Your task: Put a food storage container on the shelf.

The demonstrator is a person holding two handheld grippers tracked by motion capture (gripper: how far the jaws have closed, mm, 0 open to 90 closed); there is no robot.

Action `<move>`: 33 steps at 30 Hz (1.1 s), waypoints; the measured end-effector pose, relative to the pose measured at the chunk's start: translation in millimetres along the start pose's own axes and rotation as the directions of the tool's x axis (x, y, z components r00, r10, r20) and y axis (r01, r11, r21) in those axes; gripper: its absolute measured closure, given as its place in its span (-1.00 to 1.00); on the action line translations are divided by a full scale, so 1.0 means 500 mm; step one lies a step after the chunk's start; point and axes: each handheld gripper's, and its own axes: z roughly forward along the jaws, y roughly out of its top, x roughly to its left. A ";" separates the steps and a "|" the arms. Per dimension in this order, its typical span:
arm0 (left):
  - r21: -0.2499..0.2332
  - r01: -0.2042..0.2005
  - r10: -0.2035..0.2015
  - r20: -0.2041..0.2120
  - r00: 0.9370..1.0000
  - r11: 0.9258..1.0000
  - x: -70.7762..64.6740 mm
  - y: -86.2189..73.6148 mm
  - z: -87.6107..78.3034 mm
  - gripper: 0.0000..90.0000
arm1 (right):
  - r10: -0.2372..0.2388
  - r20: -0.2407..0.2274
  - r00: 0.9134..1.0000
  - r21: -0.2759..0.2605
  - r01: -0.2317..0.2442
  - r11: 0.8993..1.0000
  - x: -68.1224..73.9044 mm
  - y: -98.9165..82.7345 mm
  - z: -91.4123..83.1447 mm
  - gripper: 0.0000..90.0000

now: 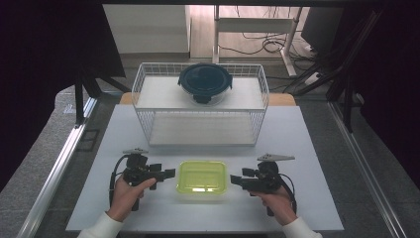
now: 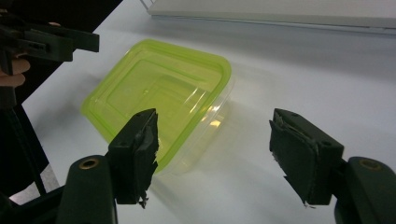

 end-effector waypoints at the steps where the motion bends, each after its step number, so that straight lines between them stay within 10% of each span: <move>1: 0.001 0.006 -0.006 0.004 1.000 1.000 0.000 -0.001 0.003 -0.47 | 0.002 0.000 1.000 -0.002 -0.002 1.000 -0.001 0.000 0.003 -0.25; 19: 0.053 0.123 -0.128 0.105 0.986 0.991 0.023 -0.011 0.065 -0.30 | 0.137 -0.060 0.989 0.066 -0.133 0.989 -0.021 0.001 0.072 0.04; 33: 0.109 0.192 -0.210 0.192 0.959 0.975 0.033 -0.021 0.088 0.05 | 0.241 -0.137 0.961 0.093 -0.230 0.969 -0.038 -0.004 0.085 0.35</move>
